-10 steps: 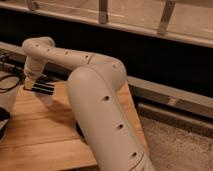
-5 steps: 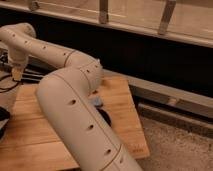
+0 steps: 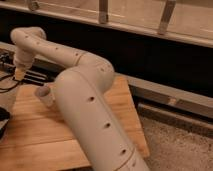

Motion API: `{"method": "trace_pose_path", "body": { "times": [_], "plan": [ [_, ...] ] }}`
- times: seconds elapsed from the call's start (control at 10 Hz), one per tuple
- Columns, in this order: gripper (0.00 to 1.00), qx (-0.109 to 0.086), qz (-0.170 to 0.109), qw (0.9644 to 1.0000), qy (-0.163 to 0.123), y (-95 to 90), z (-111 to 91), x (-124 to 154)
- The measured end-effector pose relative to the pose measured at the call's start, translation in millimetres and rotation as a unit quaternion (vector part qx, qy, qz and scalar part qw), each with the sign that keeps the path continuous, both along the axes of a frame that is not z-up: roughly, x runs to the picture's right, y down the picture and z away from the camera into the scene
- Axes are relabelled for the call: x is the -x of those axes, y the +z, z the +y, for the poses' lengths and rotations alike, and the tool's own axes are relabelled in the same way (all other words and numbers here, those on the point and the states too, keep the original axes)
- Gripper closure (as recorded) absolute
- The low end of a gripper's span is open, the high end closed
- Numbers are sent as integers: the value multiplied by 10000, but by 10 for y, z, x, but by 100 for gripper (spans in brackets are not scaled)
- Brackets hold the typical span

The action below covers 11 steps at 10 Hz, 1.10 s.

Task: Place the eraser in the ceramic cup

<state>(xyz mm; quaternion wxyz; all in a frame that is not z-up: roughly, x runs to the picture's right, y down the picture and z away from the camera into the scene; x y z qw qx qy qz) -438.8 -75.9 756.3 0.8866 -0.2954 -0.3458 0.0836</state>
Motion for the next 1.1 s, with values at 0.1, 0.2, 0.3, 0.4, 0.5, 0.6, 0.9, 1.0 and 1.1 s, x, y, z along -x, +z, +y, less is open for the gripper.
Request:
{"method": "trace_pose_path", "body": {
  "times": [0.1,0.2,0.3,0.4,0.5,0.6,0.9,1.0,1.1],
  "plan": [
    [99,163,-335,9983,443,-1,27,-103],
    [99,280,-567,9954,727,-3,65,-154],
    [99,325,-615,9944,794,-8,84,-166],
    [99,347,-600,9943,806,-12,95,-178],
    [99,344,-571,9947,788,-20,100,-172],
    [99,348,-564,9948,773,9,133,-159],
    [99,344,-580,9947,778,77,200,-138],
    [99,339,-570,9947,784,91,207,-152],
    [99,339,-578,9947,781,89,222,-135]
  ]
}}
